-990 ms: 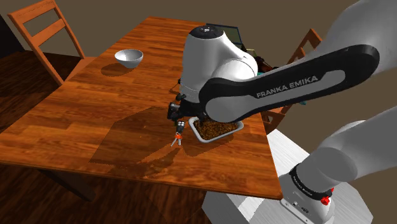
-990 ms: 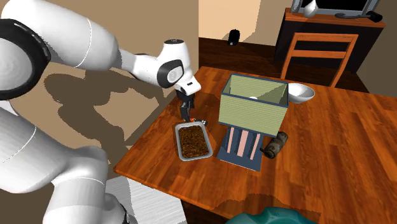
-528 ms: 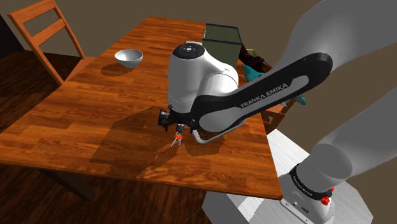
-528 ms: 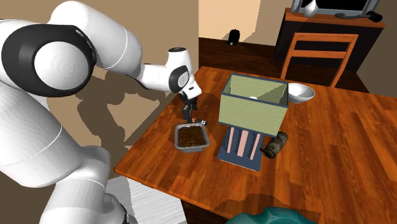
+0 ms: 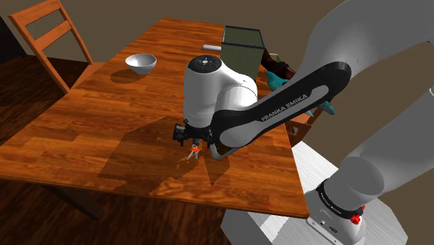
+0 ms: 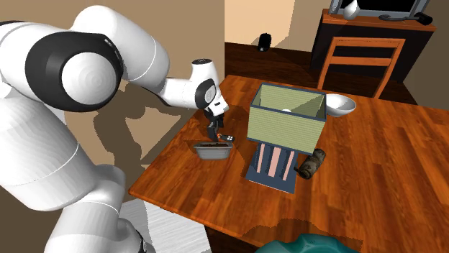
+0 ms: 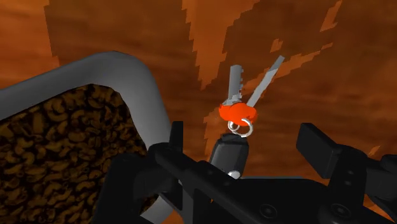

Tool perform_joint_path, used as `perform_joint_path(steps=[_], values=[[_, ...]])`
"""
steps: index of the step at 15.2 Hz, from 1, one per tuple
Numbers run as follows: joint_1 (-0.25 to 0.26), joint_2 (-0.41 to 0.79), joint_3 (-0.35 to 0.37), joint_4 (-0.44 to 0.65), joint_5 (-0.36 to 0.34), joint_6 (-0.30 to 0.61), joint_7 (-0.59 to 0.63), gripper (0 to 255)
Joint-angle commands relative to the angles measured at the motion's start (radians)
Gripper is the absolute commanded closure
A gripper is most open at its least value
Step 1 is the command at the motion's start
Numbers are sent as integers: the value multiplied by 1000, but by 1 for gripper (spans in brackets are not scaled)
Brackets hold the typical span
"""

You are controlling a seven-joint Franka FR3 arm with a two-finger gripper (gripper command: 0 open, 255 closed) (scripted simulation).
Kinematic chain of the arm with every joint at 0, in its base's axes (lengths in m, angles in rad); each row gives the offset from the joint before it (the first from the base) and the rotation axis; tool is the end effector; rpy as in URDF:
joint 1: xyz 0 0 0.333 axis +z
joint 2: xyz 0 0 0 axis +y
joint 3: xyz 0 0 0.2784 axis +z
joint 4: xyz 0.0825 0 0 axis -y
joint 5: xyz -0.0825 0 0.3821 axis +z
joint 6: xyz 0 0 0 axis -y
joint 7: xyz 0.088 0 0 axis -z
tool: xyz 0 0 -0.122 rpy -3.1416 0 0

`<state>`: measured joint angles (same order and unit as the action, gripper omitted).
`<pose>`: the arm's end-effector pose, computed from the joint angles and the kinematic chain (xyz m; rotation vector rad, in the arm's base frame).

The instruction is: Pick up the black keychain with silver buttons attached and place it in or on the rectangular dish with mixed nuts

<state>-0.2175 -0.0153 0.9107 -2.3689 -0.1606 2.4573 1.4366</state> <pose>0.3915 0.3226 0.2865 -2.9564 0.9523 -0.2357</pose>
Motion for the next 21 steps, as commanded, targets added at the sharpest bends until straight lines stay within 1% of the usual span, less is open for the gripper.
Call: perform_joint_path(steps=[1,2,3,12,16,21], values=[[0,1,0,-1,-1,-1,1,0],[0,1,0,-1,-1,-1,1,0],[0,1,0,-1,-1,-1,1,255],[0,1,0,-1,-1,-1,1,255],[5,-58,-6,16,77,-50,-60,255],[20,-120,-26,45,149,-116,-117,255]])
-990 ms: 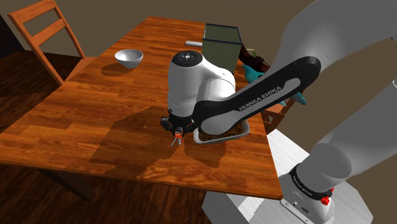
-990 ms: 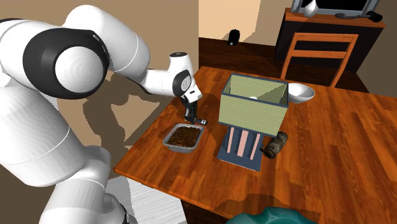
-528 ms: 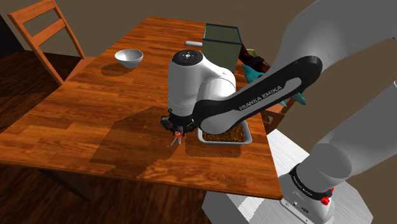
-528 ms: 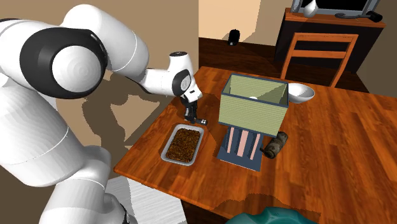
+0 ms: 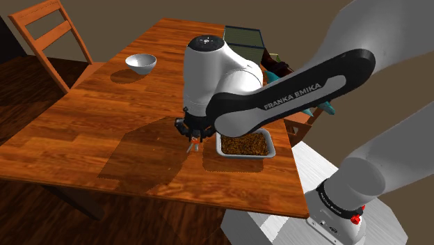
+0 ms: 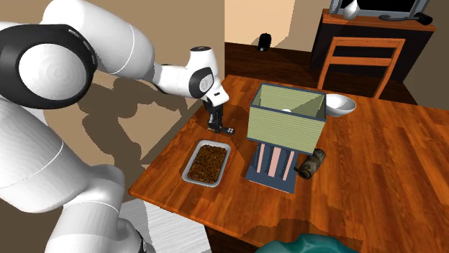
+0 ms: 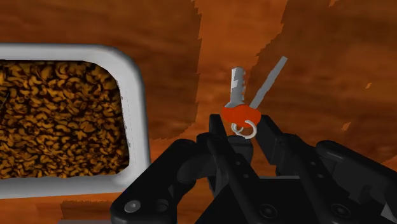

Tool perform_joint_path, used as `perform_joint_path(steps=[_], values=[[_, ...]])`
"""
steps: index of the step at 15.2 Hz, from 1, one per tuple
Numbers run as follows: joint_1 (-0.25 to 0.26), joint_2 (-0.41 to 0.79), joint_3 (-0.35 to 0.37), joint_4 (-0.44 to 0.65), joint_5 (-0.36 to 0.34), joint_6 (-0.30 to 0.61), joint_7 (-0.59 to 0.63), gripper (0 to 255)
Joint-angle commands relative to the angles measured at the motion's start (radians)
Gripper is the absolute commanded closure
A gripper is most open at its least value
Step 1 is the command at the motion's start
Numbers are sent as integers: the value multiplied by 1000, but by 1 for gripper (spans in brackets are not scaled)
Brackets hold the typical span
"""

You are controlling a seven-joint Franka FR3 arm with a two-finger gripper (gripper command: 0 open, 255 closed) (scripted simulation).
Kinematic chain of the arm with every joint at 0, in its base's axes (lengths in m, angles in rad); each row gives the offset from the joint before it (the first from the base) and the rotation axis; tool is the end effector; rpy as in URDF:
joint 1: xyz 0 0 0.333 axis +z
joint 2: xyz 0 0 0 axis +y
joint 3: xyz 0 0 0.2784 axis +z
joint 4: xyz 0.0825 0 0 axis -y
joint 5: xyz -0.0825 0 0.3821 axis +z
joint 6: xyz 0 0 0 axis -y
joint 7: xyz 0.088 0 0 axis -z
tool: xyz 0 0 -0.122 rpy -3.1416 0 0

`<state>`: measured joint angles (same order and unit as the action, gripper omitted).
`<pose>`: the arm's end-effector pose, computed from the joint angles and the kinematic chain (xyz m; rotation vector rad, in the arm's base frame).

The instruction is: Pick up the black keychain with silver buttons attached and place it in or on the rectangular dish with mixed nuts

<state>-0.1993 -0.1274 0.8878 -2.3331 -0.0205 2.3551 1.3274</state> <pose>0.3946 0.3208 0.3282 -2.9576 0.9540 -0.2347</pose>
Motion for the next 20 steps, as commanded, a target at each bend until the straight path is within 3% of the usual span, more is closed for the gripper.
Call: perform_joint_path(steps=[1,15,20], values=[[5,-18,-8,15,20,-28,-17,255],[32,-125,-66,122,110,-212,-100,255],[95,-330,-212,-44,237,-234,-271,255]])
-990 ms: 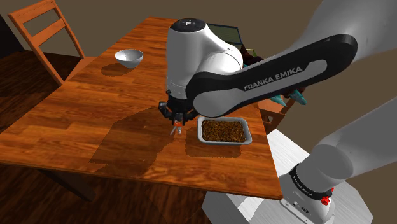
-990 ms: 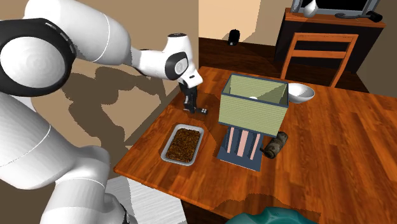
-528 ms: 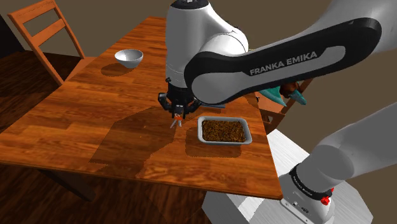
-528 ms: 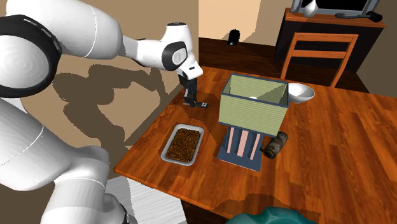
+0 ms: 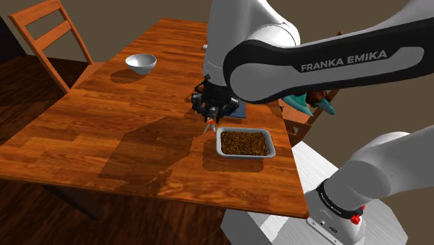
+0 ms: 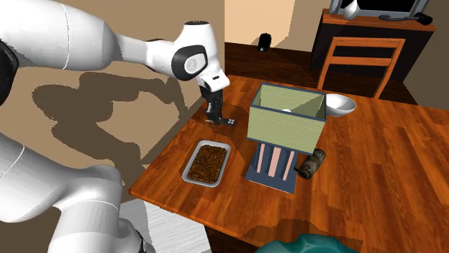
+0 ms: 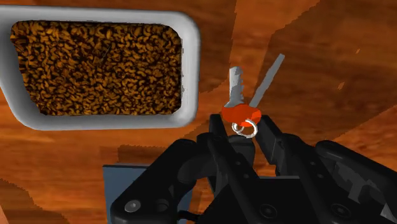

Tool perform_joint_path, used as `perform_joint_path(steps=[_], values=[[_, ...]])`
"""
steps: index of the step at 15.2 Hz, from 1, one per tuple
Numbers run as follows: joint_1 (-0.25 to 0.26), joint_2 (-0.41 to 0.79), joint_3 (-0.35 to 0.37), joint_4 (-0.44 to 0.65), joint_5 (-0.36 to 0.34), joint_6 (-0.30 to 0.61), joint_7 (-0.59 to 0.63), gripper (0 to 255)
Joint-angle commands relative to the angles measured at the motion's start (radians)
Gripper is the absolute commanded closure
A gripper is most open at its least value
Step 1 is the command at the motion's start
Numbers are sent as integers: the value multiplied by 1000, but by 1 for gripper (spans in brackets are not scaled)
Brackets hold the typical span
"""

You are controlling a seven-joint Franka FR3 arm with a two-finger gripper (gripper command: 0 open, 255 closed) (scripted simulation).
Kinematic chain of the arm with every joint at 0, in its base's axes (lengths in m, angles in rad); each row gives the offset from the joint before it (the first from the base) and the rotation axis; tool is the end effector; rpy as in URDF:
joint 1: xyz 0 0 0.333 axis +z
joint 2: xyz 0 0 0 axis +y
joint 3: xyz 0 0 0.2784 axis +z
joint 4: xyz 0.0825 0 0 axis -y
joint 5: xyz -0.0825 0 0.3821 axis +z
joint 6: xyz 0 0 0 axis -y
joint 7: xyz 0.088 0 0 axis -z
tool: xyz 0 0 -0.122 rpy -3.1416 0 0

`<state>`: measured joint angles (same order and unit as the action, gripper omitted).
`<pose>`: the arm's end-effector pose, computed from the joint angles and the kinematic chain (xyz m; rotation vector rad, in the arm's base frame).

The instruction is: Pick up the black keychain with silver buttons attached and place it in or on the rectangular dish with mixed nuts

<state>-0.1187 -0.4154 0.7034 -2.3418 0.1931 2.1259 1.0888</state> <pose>0.3862 0.2715 0.4159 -2.9597 0.9568 -0.2344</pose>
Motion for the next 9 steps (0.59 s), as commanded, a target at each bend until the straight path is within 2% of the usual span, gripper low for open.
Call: perform_joint_path(steps=[1,7,9], values=[[26,-79,-56,-65,37,-13,-61,255],[72,-277,-210,-222,70,-70,-207,255],[74,-269,-203,-244,75,-41,-206,255]])
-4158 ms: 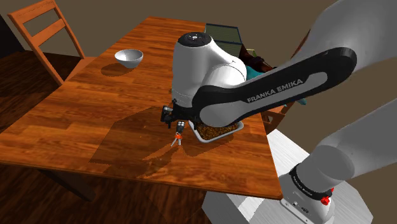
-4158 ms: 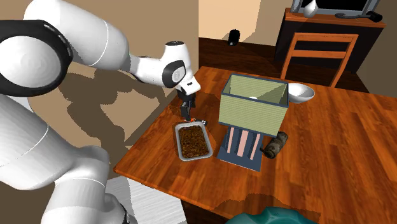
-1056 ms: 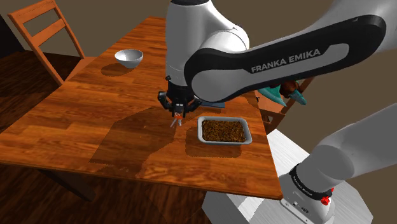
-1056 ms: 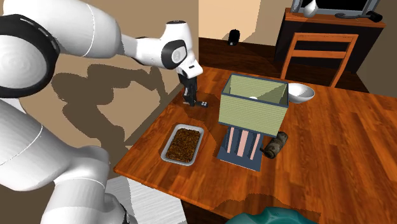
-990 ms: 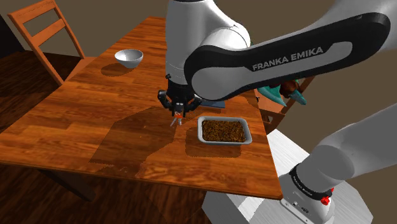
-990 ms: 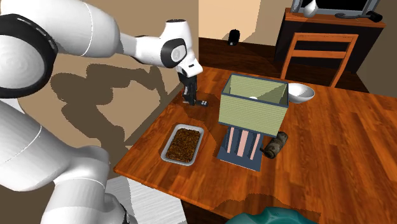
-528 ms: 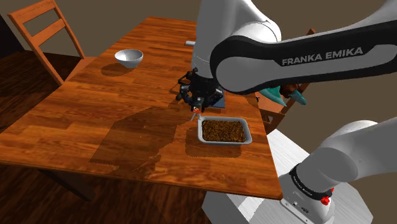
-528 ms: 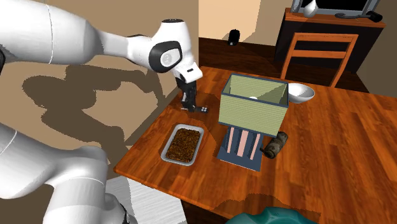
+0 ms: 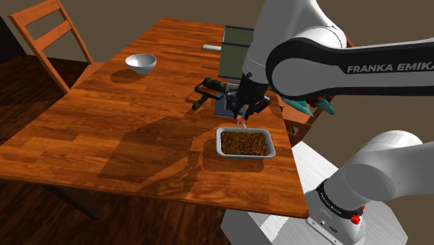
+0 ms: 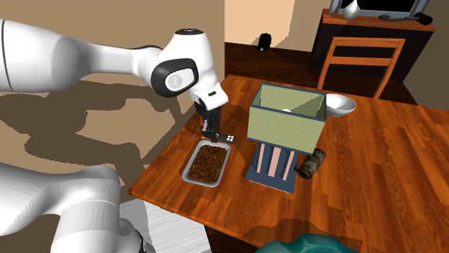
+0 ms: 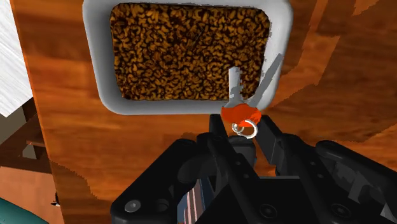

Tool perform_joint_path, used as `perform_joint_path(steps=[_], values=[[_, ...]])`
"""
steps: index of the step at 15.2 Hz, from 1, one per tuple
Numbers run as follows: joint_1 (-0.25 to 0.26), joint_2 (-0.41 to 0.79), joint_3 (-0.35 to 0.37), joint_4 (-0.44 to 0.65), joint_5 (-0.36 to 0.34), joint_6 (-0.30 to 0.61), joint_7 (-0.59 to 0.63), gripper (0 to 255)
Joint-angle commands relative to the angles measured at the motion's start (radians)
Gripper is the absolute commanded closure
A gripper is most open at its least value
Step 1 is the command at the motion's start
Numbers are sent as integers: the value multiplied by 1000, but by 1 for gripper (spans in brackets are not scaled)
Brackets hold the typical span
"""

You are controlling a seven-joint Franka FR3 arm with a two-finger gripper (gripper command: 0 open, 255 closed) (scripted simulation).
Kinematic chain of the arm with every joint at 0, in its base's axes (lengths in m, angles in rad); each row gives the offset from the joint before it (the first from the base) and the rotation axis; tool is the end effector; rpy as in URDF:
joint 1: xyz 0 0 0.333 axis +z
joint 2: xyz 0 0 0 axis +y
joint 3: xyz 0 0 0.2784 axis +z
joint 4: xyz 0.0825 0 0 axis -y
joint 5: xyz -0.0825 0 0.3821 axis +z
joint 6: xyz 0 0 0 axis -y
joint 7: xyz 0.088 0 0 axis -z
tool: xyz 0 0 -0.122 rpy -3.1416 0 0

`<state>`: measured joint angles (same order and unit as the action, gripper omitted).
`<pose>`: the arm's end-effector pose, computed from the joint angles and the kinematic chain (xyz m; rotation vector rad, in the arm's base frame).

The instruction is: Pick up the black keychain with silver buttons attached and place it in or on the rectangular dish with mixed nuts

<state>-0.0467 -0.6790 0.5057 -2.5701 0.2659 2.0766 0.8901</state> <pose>0.3532 0.1826 0.4229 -2.9580 0.9550 -0.2344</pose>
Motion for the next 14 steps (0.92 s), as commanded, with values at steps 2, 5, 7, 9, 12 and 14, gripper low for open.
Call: perform_joint_path(steps=[2,5,7,9,12,14], values=[[3,3,4,-36,7,38,-6,255],[4,18,17,-67,14,84,-4,255],[4,30,26,-86,19,115,-3,255],[4,44,36,-105,23,147,-1,255],[3,67,51,-131,29,196,2,255],[2,82,61,-146,32,227,5,255]])
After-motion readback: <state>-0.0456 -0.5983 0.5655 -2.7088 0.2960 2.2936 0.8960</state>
